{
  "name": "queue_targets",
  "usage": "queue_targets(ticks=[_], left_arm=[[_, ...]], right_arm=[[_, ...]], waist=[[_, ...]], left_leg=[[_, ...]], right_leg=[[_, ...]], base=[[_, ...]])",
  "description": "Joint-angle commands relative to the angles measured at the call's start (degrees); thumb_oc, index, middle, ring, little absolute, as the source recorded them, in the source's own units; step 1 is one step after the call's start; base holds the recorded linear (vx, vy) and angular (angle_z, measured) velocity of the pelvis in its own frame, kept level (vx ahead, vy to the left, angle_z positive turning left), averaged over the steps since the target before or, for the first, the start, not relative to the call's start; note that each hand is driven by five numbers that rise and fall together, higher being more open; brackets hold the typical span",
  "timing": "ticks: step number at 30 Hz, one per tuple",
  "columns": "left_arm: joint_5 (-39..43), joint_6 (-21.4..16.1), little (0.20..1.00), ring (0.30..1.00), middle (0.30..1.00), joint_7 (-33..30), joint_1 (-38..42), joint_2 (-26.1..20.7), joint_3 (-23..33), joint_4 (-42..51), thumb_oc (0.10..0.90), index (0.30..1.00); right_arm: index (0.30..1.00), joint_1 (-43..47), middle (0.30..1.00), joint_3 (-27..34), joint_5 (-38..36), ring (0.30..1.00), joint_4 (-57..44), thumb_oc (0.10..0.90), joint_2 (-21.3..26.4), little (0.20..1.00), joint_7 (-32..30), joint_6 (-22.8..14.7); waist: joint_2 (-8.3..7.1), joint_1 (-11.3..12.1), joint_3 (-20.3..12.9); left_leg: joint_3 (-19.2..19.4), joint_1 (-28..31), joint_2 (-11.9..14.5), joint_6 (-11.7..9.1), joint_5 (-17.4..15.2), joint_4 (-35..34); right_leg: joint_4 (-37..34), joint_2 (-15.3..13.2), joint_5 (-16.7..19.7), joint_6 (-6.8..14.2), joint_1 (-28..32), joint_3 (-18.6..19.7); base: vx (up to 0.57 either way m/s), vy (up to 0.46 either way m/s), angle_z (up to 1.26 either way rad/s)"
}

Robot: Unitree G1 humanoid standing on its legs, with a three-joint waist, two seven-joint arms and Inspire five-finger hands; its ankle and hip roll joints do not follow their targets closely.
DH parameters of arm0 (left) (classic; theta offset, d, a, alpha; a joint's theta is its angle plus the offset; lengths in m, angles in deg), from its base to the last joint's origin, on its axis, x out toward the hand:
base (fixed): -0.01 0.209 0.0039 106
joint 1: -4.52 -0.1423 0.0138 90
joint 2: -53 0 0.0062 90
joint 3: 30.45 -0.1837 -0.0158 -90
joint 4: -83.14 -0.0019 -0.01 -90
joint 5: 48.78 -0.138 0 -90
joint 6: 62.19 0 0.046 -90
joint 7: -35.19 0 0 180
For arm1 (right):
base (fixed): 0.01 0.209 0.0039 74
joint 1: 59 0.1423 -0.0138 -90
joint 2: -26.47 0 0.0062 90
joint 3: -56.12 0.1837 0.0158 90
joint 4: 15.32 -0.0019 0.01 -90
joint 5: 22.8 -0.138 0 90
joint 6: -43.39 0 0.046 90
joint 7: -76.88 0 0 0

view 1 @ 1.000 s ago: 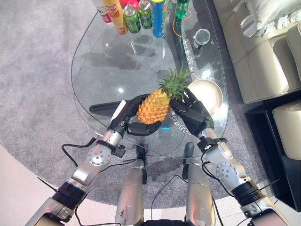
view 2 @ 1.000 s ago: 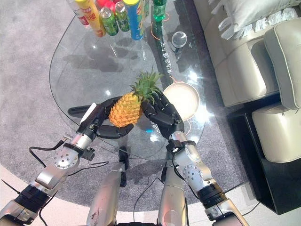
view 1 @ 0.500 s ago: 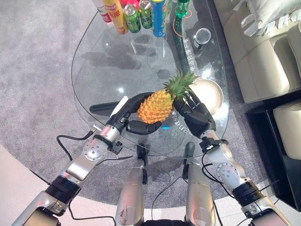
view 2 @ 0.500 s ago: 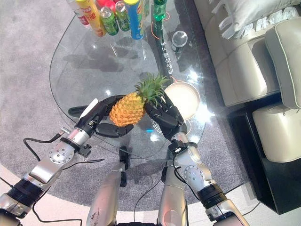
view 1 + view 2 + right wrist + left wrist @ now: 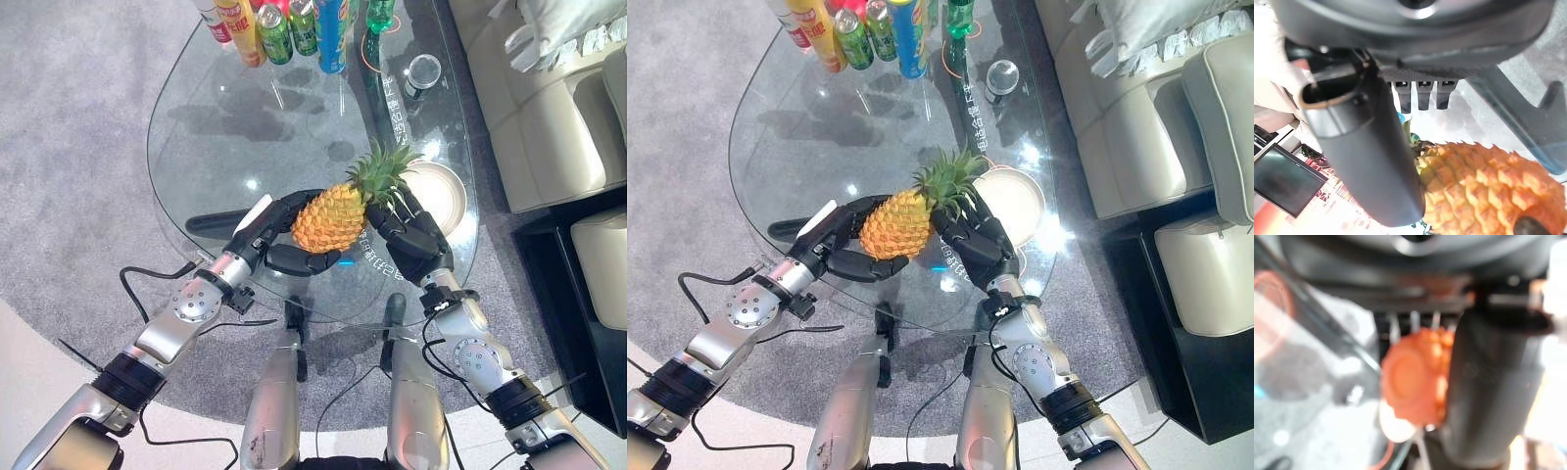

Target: Pick up the fruit to the plate

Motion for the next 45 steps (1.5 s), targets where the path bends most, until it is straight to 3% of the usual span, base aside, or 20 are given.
queue_targets(ticks=[1,7,13,31,32,35,45], left_arm=[[-1.1,-6.3,0.200,0.300,0.300,10.4,2.5,2.3,-8.7,14.7,0.100,0.300],[-0.9,-6.8,0.200,0.300,0.300,11.3,1.8,2.9,-8.3,13.8,0.100,0.300],[-0.6,-6.5,0.200,0.300,0.300,11.4,2.0,3.4,-8.0,13.2,0.100,0.300],[0.0,-5.5,0.200,0.300,0.300,12.4,3.9,2.1,-9.1,12.3,0.100,0.300],[0.5,-5.2,0.200,0.300,0.300,12.3,4.3,2.0,-9.5,12.1,0.100,0.300],[0.7,-4.9,0.200,0.300,0.300,12.4,4.5,2.0,-9.6,12.1,0.100,0.300],[0.7,-4.5,0.200,0.300,0.300,12.6,4.2,2.5,-9.3,12.1,0.100,0.300]], right_arm=[[0.900,10.4,0.900,-2.2,-2.7,0.900,-8.8,0.800,-2.8,0.900,14.3,-4.5],[0.900,10.5,0.900,-1.4,-4.7,0.900,-11.1,0.800,-3.8,0.900,23.0,-6.1],[0.900,9.5,0.900,-0.9,-4.7,0.900,-11.4,0.800,-4.7,0.900,25.3,-6.6],[0.900,9.3,0.900,-1.2,-4.5,0.900,-9.8,0.800,-4.5,0.900,22.9,-8.7],[0.900,9.3,0.900,-1.0,-4.3,0.900,-9.7,0.800,-4.7,0.900,21.6,-11.4],[0.900,9.4,0.900,-0.4,-4.0,0.900,-9.6,0.800,-5.3,0.900,20.9,-13.6],[0.900,9.8,0.900,0.4,-3.5,0.900,-10.9,0.800,-6.4,0.900,20.9,-16.1]], waist=[[0.24,-1.1,-1.4],[0.52,-1.0,-1.4],[0.44,-1.1,-1.4],[0.30,-1.4,-1.4],[0.39,-1.5,-1.4],[0.55,-1.5,-1.4],[0.94,-1.6,-1.4]], left_leg=[[3.2,-3.0,-7.6,3.4,-8.1,9.4],[2.8,-3.1,-8.1,3.5,-8.4,9.4],[2.5,-3.4,-8.4,3.5,-8.4,9.4],[2.5,-3.6,-8.2,3.3,-7.9,8.9],[2.5,-3.6,-8.2,3.4,-7.8,8.7],[2.6,-3.4,-8.2,3.4,-7.7,8.4],[2.7,-3.1,-8.4,3.4,-7.5,7.6]], right_leg=[[-4.9,5.0,0.9,-1.5,3.7,-4.0],[-5.2,5.1,1.0,-1.4,3.7,-3.9],[-5.5,5.1,1.3,-1.2,3.6,-4.0],[-5.8,5.2,1.7,-1.2,3.2,-3.9],[-5.9,5.3,1.8,-1.2,3.1,-3.8],[-6.0,5.3,1.9,-1.2,3.1,-3.7],[-6.6,5.3,2.1,-1.2,3.3,-3.5]], base=[[0.00,0.000,0.00],[0.00,0.000,0.00],[0.00,0.000,0.00],[0.00,0.000,0.00],[0.00,0.000,0.00],[0.00,0.000,0.00],[0.00,0.000,0.00]])
